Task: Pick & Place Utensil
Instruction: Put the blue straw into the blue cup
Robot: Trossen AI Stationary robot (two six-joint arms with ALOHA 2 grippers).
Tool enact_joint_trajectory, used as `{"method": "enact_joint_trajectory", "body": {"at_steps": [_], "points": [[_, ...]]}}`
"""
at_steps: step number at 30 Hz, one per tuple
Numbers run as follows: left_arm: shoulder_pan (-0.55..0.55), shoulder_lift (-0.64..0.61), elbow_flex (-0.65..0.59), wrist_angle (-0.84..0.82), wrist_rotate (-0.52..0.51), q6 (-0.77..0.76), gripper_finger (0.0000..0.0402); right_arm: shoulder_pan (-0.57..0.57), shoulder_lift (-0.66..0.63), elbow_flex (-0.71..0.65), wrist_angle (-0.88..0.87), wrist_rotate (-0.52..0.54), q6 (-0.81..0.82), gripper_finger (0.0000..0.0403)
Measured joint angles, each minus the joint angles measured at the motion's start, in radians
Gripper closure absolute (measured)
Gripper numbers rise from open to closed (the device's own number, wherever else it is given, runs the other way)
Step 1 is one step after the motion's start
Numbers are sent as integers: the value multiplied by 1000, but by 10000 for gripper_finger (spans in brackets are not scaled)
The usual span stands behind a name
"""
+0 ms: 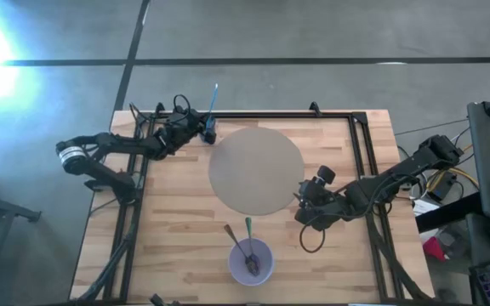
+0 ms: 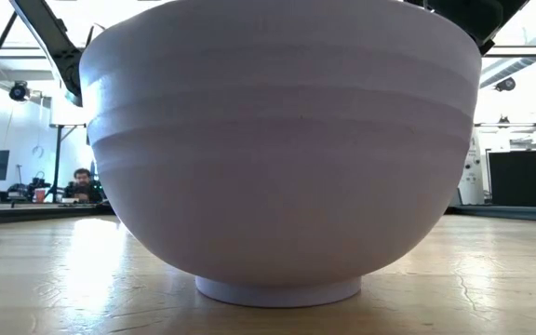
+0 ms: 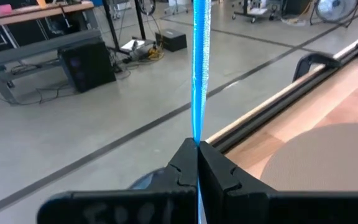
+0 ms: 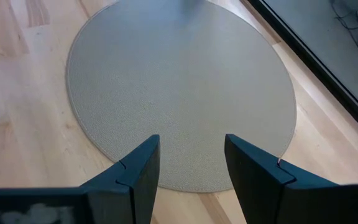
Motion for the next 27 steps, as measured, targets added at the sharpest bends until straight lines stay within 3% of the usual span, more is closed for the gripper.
{"method": "enact_joint_trajectory", "body": {"at_steps": [27], "points": [[0, 0, 0, -34, 0, 31, 401, 0, 0, 0, 0, 0, 1, 225]]}}
